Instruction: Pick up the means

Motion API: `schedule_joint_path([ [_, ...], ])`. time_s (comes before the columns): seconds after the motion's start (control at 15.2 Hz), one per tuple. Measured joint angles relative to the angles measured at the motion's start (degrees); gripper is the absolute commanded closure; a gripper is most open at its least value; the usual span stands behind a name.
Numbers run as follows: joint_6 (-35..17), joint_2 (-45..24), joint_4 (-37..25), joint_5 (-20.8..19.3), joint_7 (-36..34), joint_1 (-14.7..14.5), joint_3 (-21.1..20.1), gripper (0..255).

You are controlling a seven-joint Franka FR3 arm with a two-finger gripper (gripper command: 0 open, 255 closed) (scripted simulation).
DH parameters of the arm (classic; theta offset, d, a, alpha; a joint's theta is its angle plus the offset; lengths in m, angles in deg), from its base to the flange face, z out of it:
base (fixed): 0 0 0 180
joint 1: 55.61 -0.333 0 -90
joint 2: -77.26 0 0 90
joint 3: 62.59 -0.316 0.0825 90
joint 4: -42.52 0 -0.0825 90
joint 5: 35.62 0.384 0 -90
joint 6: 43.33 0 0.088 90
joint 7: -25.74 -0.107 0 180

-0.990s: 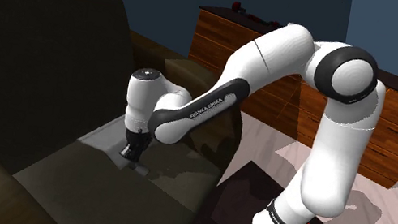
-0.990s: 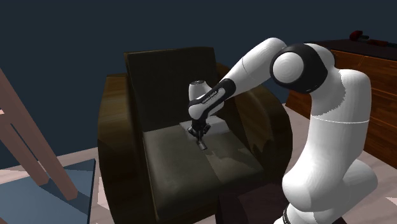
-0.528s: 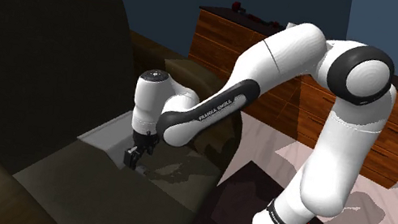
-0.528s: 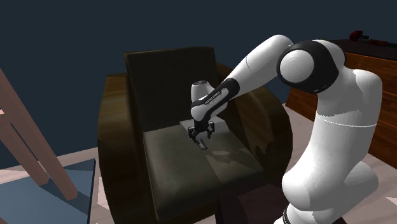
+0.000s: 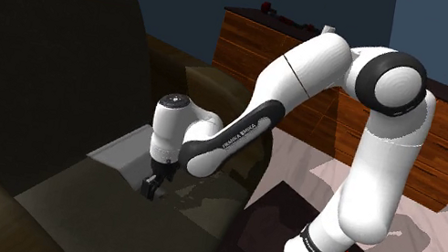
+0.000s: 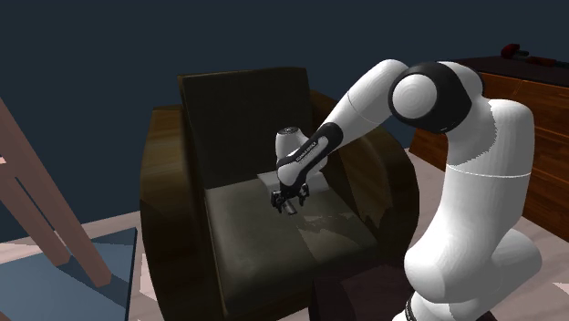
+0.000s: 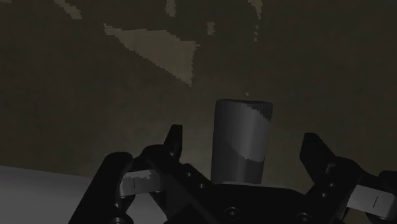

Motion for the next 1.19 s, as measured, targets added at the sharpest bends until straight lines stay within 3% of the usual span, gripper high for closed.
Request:
schedule_joint_path([
  [0.07,-0.15,-0.20,-0.03,-0.16,-0.16,-0.09,0.06,255],
  [0.73,-0.41,-0.22,-0.19,-0.25,-0.31,-0.33,-0.14,255],
  [1.19,3.35,3.37,-0.40,2.78,2.03,0.90,-1.30,255],
])
